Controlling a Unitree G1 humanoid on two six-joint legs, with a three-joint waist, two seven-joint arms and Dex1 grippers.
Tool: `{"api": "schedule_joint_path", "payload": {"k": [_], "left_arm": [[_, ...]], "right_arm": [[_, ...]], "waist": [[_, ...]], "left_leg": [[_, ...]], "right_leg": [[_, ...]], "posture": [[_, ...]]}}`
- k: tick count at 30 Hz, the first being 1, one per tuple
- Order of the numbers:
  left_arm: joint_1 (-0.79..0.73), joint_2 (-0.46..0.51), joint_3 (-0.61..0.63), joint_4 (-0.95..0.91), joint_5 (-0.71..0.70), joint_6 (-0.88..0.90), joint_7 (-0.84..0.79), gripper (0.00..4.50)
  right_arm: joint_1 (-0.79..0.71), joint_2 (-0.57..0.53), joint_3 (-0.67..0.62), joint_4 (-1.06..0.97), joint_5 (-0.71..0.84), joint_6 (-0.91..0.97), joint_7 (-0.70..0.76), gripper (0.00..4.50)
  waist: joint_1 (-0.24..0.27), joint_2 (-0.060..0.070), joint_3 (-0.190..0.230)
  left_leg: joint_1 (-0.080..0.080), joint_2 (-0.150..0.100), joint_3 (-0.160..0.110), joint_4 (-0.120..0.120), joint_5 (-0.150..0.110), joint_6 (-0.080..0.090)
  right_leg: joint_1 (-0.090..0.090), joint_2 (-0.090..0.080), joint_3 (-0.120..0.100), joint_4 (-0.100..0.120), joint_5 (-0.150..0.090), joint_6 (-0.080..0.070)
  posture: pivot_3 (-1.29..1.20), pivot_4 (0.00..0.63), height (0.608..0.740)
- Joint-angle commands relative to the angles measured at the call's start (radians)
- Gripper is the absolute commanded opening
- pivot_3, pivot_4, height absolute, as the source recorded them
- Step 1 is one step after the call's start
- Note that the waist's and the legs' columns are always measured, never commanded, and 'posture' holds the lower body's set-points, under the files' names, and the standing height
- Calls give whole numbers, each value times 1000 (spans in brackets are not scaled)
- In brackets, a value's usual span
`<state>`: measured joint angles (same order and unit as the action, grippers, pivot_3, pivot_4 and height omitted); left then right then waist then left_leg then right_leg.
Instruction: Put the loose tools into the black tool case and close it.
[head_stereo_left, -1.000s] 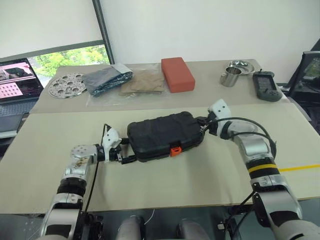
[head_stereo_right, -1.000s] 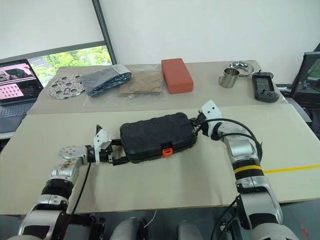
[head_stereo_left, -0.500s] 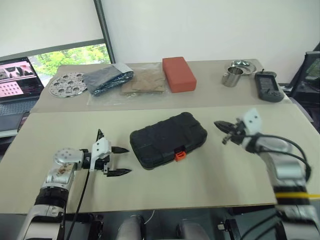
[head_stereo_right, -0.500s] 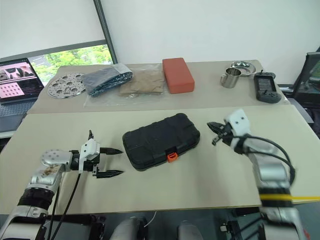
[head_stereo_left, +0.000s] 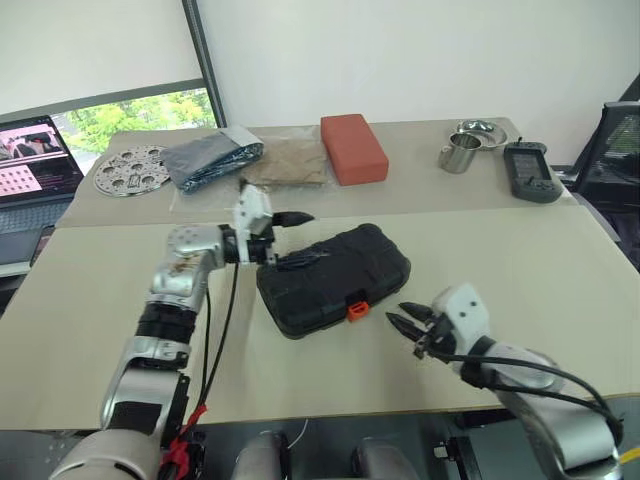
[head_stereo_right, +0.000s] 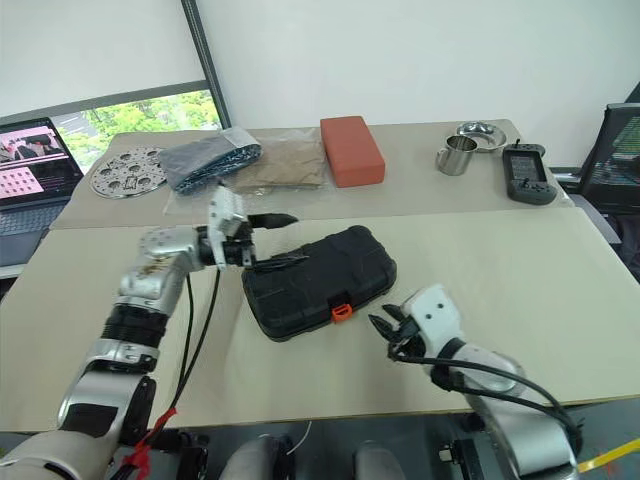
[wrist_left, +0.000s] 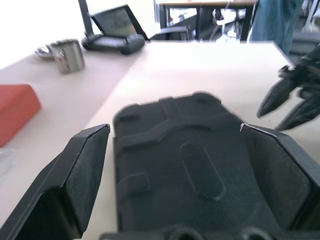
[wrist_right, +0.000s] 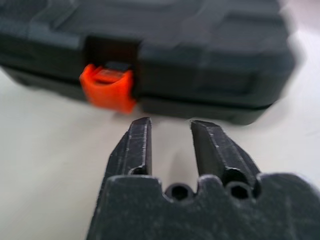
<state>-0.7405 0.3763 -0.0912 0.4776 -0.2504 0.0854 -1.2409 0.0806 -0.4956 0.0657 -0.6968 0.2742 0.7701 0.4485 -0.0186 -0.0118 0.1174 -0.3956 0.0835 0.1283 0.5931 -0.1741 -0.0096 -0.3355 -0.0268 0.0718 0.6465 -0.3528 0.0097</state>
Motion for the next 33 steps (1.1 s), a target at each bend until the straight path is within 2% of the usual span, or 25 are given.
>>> {"api": "schedule_joint_path", "payload": {"k": [1,9,10,11,13,25,29,33], "left_arm": [[-5,-12,-26,24,27,-37,-3,4500],[15,-23,-71,80,96,-114,31,4500],[17,-26,-68,73,91,-104,34,4500],[17,-28,-66,68,88,-97,36,4500],[19,-28,-65,61,86,-91,38,4500],[19,-24,-74,40,90,-79,28,4500],[21,-21,-85,41,102,-95,20,4500],[29,-19,-113,41,126,-122,11,4500]], "right_arm": [[-36,14,71,-44,-29,47,-49,1517],[-86,97,144,-28,-36,133,-125,1517],[-86,114,149,-29,-40,138,-140,1772],[-86,124,152,-31,-44,141,-150,1772],[-88,140,160,-27,-55,141,-166,2268],[-117,185,170,-10,-54,149,-182,2268],[-112,178,168,-17,-60,150,-185,1244],[-108,153,165,-42,-58,167,-177,1184]], "waist": [[0,0,0],[5,0,-1],[5,0,-1],[5,0,-1],[5,0,-1],[3,0,-1],[2,0,-1],[3,0,-1]], "left_leg": [[0,0,-1,0,1,-1],[-3,-1,-6,0,1,-1],[-3,-1,-7,0,1,-1],[-3,-1,-7,0,1,-1],[-4,-1,-7,0,1,-1],[-4,-1,-8,0,1,-1],[-4,-1,-8,0,1,-1],[-4,-1,-8,0,1,-1]], "right_leg": [[0,1,0,0,0,0],[0,1,0,0,0,0],[0,2,-1,0,0,0],[0,1,-1,0,0,0],[0,2,-1,0,0,0],[0,2,-1,0,0,0],[0,2,-1,0,0,0],[0,2,-1,0,0,0]], "posture": [[0,150,740],[0,150,740],[0,150,740],[0,150,740],[0,150,740],[0,150,740],[0,150,740],[0,150,740]]}}
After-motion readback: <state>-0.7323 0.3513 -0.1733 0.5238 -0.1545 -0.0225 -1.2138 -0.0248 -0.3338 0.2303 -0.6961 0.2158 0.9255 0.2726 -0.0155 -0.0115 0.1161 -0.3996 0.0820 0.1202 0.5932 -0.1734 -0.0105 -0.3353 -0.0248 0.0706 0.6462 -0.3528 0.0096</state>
